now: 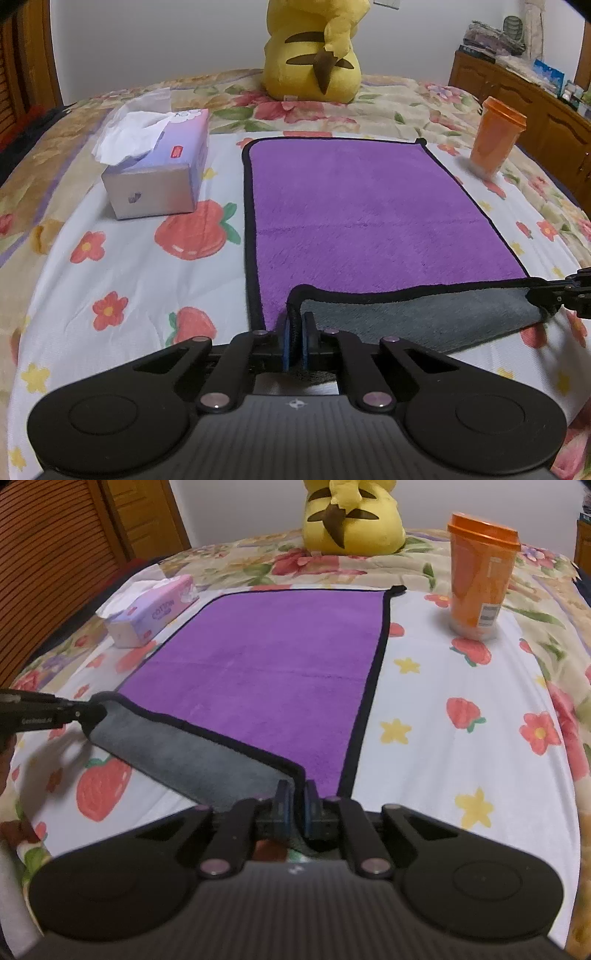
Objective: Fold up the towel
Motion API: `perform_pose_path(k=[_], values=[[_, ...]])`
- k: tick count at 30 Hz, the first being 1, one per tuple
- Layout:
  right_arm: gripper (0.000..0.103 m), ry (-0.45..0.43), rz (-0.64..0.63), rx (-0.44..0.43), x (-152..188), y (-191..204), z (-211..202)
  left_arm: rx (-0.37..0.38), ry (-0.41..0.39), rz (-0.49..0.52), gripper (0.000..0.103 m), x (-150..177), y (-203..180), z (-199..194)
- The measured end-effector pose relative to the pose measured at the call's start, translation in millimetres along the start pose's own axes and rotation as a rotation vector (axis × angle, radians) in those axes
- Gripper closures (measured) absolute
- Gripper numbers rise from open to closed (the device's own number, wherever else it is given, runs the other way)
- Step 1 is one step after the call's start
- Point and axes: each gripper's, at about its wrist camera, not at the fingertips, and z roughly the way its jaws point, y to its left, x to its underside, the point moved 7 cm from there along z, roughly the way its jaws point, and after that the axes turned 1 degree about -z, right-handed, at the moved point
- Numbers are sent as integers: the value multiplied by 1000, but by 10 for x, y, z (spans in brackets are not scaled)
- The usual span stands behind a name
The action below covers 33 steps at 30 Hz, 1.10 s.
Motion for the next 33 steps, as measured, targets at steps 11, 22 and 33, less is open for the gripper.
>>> perform_pose_path(k=[11,22,33], values=[[99,-117,-23,29,-143,-10,-147,24,-95,8,96,-168,-68,-195],[99,-217,-44,44,-298,16,-285,34,-202,-16,96,-340,-77,-380],[99,-234,-85,56,-387,-14,-178,26,-186,-38,96,-348,-10,-255]])
